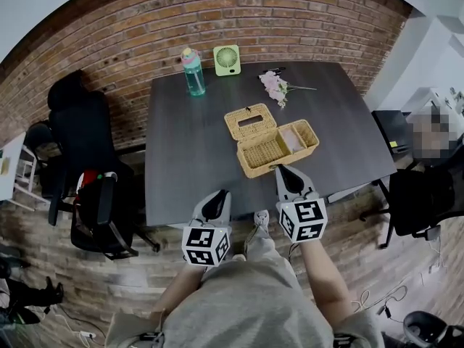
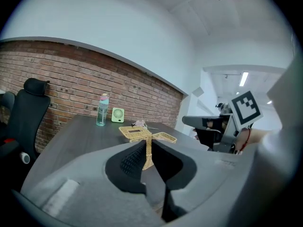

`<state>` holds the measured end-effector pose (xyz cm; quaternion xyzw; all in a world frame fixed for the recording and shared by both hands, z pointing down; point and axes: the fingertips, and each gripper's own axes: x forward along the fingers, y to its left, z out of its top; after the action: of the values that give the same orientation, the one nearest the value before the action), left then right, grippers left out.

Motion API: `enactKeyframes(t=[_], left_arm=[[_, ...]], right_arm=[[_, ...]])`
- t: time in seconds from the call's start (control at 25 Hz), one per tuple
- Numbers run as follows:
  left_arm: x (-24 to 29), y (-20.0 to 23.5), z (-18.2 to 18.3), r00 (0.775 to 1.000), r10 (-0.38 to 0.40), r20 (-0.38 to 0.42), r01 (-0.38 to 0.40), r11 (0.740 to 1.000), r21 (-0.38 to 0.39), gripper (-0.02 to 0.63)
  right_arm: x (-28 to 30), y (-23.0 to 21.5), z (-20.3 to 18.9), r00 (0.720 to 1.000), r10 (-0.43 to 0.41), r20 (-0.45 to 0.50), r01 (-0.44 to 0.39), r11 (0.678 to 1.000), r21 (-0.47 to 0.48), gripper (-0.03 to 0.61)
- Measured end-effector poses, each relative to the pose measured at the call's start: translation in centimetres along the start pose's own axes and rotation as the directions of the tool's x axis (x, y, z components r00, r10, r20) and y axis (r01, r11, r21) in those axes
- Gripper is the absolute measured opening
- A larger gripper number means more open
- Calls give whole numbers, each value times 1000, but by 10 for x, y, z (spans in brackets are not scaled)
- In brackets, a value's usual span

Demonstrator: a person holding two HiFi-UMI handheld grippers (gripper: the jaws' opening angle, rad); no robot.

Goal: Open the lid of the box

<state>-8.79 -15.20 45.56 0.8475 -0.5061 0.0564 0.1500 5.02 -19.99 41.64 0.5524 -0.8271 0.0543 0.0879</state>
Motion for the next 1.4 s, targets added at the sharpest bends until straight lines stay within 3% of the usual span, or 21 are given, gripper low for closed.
enactKeyframes(t=[0.72,1.4], left_arm=[[-35,-41,-9,997,-70,13,70,997,24,21],[-44,-50,-13,996,-91,10,91,996,15,21]], right_arm=[[-94,36,-31,999,-39,34,38,999,27,2],[-114,42,-34,997,-54,48,52,998,46,2]])
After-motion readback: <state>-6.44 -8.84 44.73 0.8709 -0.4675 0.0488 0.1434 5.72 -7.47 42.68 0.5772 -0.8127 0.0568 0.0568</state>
